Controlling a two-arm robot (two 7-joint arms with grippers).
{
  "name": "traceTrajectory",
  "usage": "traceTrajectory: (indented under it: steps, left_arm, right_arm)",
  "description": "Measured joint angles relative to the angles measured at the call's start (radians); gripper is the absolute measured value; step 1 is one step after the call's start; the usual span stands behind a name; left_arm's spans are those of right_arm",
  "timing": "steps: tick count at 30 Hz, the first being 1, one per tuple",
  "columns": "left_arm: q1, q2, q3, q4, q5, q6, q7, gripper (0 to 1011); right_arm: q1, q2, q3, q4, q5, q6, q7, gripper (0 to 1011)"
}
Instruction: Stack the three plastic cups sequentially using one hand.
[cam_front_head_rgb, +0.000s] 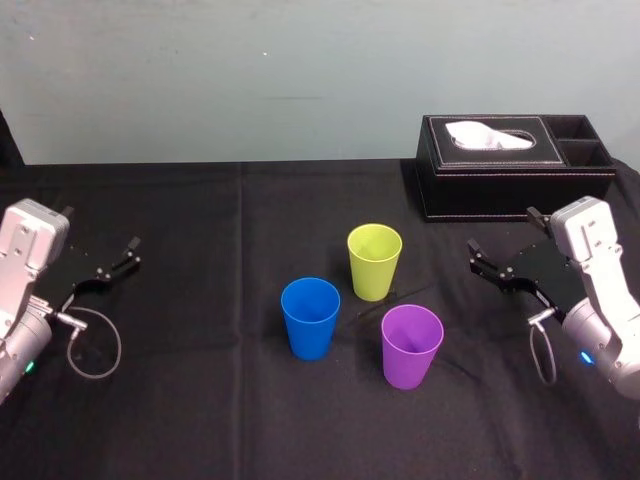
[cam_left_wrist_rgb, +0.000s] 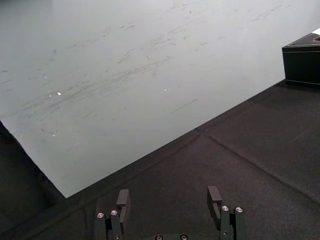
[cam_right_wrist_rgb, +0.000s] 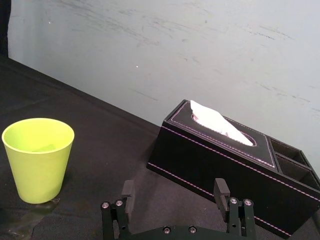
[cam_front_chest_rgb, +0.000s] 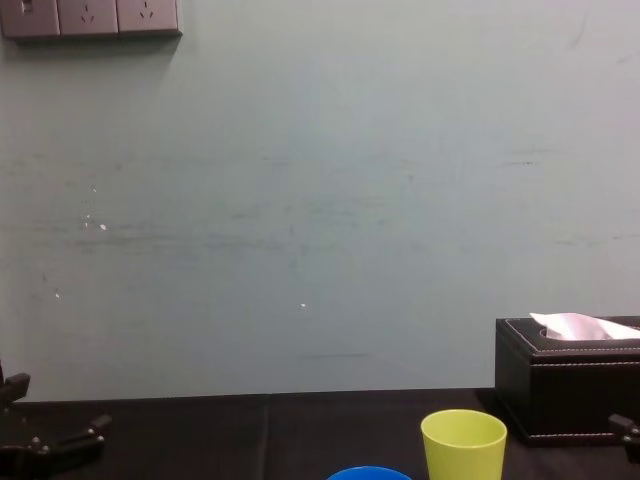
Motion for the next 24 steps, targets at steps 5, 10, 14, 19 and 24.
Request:
traceTrajectory:
  steps: [5, 10, 14, 19, 24]
  left_arm:
    - [0.000, 0.000, 0.000, 0.000, 0.000, 0.000, 0.000, 1010]
    - [0.000, 0.000, 0.000, 0.000, 0.000, 0.000, 0.000, 1010]
    - [0.000, 0.000, 0.000, 0.000, 0.000, 0.000, 0.000, 1010]
    - [0.000, 0.000, 0.000, 0.000, 0.000, 0.000, 0.000, 1010]
    - [0.000, 0.000, 0.000, 0.000, 0.000, 0.000, 0.000, 1010]
  right_arm:
    - [0.000, 0.000, 0.000, 0.000, 0.000, 0.000, 0.000, 1000]
    - [0.000, 0.000, 0.000, 0.000, 0.000, 0.000, 0.000, 1000]
    - [0.000, 0.000, 0.000, 0.000, 0.000, 0.000, 0.000, 1002]
    - [-0.008, 0.001, 0.013, -0.002, -0.001, 0.000, 0.016, 1000]
    - [-0.032, 0.019, 0.039, -0.035, 0.016, 0.000, 0.054, 1000]
